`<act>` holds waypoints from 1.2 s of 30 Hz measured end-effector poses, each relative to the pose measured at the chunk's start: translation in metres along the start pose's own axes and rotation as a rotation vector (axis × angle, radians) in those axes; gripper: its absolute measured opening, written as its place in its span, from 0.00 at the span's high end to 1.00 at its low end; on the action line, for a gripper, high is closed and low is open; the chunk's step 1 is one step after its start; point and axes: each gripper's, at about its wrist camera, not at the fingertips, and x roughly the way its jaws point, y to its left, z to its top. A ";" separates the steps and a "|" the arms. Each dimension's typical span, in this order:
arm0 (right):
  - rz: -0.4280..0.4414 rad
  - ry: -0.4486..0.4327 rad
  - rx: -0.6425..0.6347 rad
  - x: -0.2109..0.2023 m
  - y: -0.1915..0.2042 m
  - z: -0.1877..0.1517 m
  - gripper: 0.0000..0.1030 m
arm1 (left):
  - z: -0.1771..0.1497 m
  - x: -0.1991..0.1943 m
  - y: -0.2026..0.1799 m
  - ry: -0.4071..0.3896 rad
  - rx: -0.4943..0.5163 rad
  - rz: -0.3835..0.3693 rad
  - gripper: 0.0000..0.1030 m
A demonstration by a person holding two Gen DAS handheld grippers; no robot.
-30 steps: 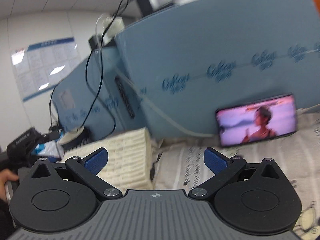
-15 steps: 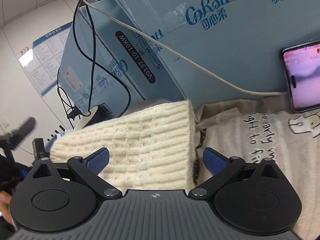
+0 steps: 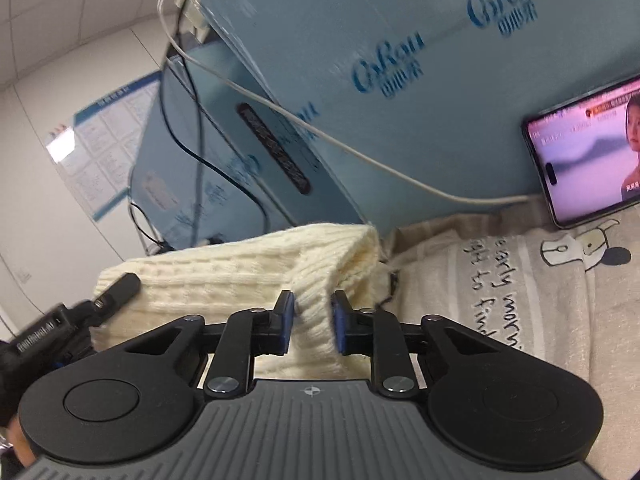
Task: Fold clothes
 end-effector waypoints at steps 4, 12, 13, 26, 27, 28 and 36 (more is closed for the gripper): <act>0.057 -0.058 -0.018 -0.026 0.019 0.007 0.85 | 0.005 -0.013 -0.001 -0.057 -0.020 -0.047 0.84; 0.101 -0.212 -0.072 -0.126 0.047 0.029 0.86 | 0.011 -0.035 -0.033 -0.153 -0.039 -0.250 0.84; 0.095 -0.234 -0.082 -0.142 0.047 0.031 0.86 | 0.013 -0.035 -0.047 -0.150 -0.023 -0.271 0.84; -0.153 -0.500 -0.112 -0.308 -0.001 0.048 0.86 | 0.003 0.023 -0.231 -0.065 0.070 -0.482 0.84; -0.172 -0.517 -0.104 -0.319 -0.010 0.049 0.86 | -0.003 0.031 -0.244 -0.055 0.073 -0.498 0.84; -0.192 -0.534 -0.096 -0.330 -0.020 0.049 0.86 | -0.009 0.039 -0.257 -0.043 0.079 -0.513 0.84; -0.395 -0.570 -0.062 -0.400 -0.100 0.028 0.86 | -0.078 0.092 -0.325 0.162 0.107 -0.620 0.84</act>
